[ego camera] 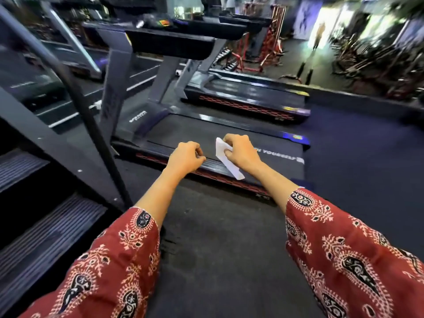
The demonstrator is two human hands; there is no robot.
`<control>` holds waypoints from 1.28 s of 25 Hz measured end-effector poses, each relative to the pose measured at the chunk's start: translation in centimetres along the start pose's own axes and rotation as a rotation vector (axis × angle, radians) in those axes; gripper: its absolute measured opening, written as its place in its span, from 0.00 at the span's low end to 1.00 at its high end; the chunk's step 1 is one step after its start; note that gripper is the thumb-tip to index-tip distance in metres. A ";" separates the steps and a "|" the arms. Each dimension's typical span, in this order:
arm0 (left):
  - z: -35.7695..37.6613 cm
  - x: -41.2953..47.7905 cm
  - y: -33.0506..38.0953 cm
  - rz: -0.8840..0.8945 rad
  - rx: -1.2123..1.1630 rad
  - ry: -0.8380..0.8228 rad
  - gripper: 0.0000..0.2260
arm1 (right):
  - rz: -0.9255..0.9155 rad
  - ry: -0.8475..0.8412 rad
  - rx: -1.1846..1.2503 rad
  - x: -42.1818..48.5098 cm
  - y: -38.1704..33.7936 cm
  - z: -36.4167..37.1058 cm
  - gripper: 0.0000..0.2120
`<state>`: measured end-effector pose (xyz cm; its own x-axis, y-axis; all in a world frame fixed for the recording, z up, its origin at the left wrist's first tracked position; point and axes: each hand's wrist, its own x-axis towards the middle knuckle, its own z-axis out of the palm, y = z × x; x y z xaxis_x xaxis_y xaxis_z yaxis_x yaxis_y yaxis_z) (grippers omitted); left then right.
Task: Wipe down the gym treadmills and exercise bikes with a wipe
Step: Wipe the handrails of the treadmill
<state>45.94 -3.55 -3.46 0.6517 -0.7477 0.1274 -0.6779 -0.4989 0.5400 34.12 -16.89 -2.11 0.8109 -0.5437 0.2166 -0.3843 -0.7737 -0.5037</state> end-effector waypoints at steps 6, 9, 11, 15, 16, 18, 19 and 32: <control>3.7 4.1 4.3 -0.028 0.034 0.000 0.07 | -0.022 0.011 0.001 3.0 5.8 -2.8 0.12; 3.9 7.4 3.4 -0.064 0.071 0.010 0.08 | -0.048 0.018 0.014 6.7 6.7 -1.8 0.12; 3.8 10.5 1.9 -0.079 0.087 0.037 0.07 | -0.090 -0.002 0.014 10.1 7.0 -0.5 0.12; 2.0 17.8 -1.6 -0.127 0.129 0.095 0.08 | -0.159 -0.010 0.050 19.2 6.1 1.9 0.11; 1.2 19.8 -2.7 -0.146 0.139 0.106 0.09 | -0.169 -0.013 0.060 21.9 5.4 2.6 0.12; -0.7 24.0 -5.0 -0.180 0.152 0.123 0.09 | -0.206 -0.034 0.061 27.3 3.6 3.9 0.12; -1.7 26.0 -6.2 -0.190 0.160 0.130 0.08 | -0.227 -0.041 0.063 29.9 2.6 4.6 0.11; -10.2 43.0 -24.7 -0.428 0.204 0.297 0.07 | -0.489 -0.171 0.172 56.0 -7.8 18.6 0.11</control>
<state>94.18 -18.98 -2.84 0.9310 -0.3192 0.1771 -0.3648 -0.8273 0.4272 90.71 -35.28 -1.61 0.9426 -0.0621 0.3280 0.1216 -0.8511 -0.5107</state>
